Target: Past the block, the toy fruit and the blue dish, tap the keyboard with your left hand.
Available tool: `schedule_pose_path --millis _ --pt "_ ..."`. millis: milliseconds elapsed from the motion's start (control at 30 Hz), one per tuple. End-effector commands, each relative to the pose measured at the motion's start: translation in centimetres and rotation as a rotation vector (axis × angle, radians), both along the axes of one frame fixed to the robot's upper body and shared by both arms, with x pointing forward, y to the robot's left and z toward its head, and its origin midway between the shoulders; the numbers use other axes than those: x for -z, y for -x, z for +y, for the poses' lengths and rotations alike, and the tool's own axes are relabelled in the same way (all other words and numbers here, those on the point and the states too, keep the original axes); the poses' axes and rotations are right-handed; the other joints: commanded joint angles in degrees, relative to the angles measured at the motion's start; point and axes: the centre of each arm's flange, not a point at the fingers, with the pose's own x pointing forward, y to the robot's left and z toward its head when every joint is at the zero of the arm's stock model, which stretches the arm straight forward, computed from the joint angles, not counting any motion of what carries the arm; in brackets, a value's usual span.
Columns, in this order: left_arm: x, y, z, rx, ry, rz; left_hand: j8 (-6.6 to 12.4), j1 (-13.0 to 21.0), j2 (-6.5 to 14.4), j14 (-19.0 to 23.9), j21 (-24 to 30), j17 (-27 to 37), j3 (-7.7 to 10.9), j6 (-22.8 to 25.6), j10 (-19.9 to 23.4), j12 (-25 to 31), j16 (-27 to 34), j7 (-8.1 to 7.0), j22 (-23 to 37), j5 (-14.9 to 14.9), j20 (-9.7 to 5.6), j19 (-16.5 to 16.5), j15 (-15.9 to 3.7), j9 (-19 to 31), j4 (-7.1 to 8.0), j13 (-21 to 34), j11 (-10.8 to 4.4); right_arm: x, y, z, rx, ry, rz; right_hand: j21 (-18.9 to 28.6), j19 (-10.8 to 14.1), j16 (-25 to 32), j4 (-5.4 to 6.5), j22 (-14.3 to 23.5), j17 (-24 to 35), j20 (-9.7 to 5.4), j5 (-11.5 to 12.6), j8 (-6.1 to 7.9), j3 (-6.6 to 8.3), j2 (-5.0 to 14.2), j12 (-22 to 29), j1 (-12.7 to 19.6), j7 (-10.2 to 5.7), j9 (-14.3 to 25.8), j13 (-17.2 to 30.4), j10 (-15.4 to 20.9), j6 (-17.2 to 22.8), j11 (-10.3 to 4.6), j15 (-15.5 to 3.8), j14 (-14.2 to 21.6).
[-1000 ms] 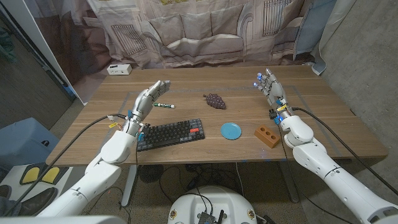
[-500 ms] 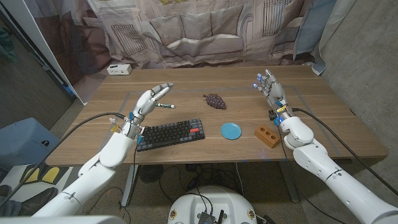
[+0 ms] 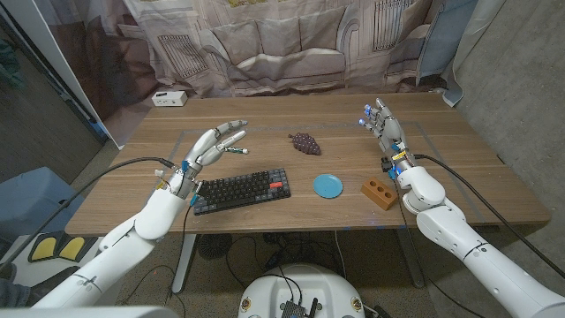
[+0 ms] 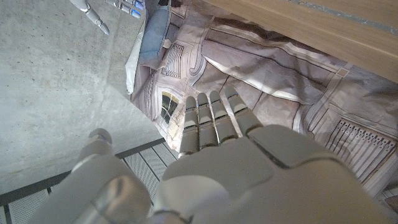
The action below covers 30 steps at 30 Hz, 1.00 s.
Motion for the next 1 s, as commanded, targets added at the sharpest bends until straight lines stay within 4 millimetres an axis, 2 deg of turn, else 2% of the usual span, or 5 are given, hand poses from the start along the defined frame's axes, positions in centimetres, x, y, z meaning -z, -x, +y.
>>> schedule_pose_path --millis 33,200,533,700,1000 --pt "-0.2 0.7 -0.4 -0.089 -0.12 -0.058 0.31 0.6 0.3 0.1 -0.1 0.2 0.19 0.9 0.3 0.0 -0.2 -0.19 0.2 0.1 0.34 0.1 0.07 0.2 -0.42 0.1 -0.09 0.2 0.5 0.3 -0.006 0.004 -0.001 -0.3 0.4 -0.1 0.05 0.2 0.1 -0.08 -0.1 0.21 0.05 0.39 0.0 0.1 0.0 0.2 0.2 0.4 0.5 0.19 0.05 0.4" --pt "-0.6 1.0 -0.4 -0.105 -0.204 -0.026 -0.48 0.9 0.9 -2.7 -1.7 0.2 0.34 0.7 -2.2 -1.5 -1.6 -0.72 0.3 0.1 1.55 -2.5 1.03 0.2 -0.55 0.2 -0.15 0.6 0.7 0.3 -0.012 -0.004 -0.006 -0.3 0.4 -0.1 0.09 0.2 0.1 -0.09 -0.1 0.18 0.05 0.46 -0.1 0.1 -0.04 0.2 0.1 0.3 0.5 0.04 0.13 0.4" --pt "-1.2 2.0 -0.3 -0.177 -0.323 -0.028 -0.99 0.4 1.3 -8.5 -3.7 0.4 0.11 1.7 -5.8 -3.4 -3.0 -1.02 0.4 0.0 2.08 -7.4 1.24 0.2 -0.43 0.3 -0.1 1.5 1.4 0.4 -0.011 -0.01 -0.014 -0.4 0.4 -0.1 0.08 0.2 0.1 0.0 -0.2 0.18 0.07 0.5 -0.1 0.1 -0.08 0.2 0.1 0.5 0.6 0.08 0.16 0.4" --pt "-1.8 2.3 -0.7 -0.2 -0.396 -0.027 -0.9 -0.2 1.5 -12.4 -4.4 0.5 -0.23 3.6 -8.5 -4.4 -3.0 0.86 0.5 0.0 2.14 -12.0 1.77 0.3 -0.24 0.5 0.27 1.7 1.7 0.5 -0.012 -0.016 -0.014 -0.4 0.4 -0.1 0.08 0.2 0.1 0.07 -0.2 0.16 0.06 0.51 -0.1 0.1 -0.18 0.2 0.1 0.5 0.6 0.12 0.17 0.5" --pt "-3.0 2.9 -1.5 -0.229 -0.501 -0.066 0.02 -1.1 1.9 -15.8 -4.1 0.5 -0.7 8.9 -11.7 -5.0 -2.7 4.04 0.6 0.0 2.3 -15.7 1.67 0.3 0.08 0.5 -0.2 2.2 2.2 0.3 -0.005 -0.014 -0.007 -0.4 0.4 -0.1 0.1 0.2 0.1 0.16 -0.2 0.15 0.06 0.55 -0.1 0.0 -0.26 0.2 0.1 0.6 0.6 -0.07 0.15 0.5"
